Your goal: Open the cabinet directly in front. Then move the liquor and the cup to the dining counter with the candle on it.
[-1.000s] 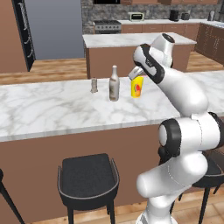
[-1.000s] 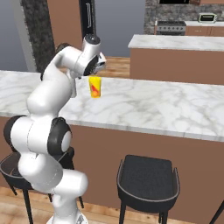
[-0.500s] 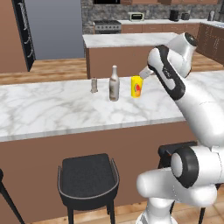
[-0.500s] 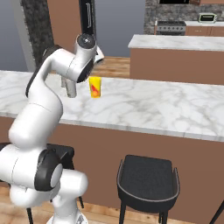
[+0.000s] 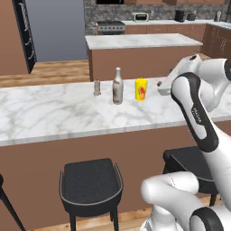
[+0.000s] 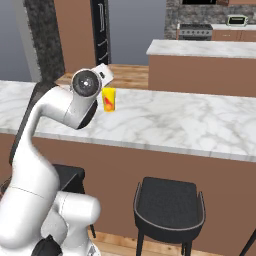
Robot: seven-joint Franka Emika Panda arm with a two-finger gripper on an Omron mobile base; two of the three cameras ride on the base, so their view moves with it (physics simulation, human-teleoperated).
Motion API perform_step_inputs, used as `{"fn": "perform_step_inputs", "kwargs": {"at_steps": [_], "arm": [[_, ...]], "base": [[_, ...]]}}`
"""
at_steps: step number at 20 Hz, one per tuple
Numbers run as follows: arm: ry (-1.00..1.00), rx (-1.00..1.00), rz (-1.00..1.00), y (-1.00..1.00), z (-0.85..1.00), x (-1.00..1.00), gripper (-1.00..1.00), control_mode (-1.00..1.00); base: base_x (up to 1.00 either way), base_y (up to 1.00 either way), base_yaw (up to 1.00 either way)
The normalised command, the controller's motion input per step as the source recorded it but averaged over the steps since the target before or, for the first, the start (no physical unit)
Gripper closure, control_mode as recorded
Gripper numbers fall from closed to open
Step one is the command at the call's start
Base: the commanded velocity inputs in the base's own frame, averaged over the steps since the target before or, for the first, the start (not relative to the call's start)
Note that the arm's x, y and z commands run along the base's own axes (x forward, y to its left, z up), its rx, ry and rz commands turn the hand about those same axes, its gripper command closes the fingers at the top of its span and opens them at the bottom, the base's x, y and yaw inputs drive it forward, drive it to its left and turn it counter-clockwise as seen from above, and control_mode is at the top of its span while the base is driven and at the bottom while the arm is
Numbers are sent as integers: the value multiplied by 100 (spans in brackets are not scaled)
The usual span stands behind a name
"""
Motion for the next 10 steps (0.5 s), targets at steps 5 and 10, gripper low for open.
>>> {"fn": "perform_step_inputs", "kwargs": {"at_steps": [5, 10], "arm": [[-15, 5, 0, -59, 18, -58, -100, -100], [-5, 10, 0, -77, 15, -25, -100, -100]], "base": [[0, 0, 0], [0, 0, 0]]}}
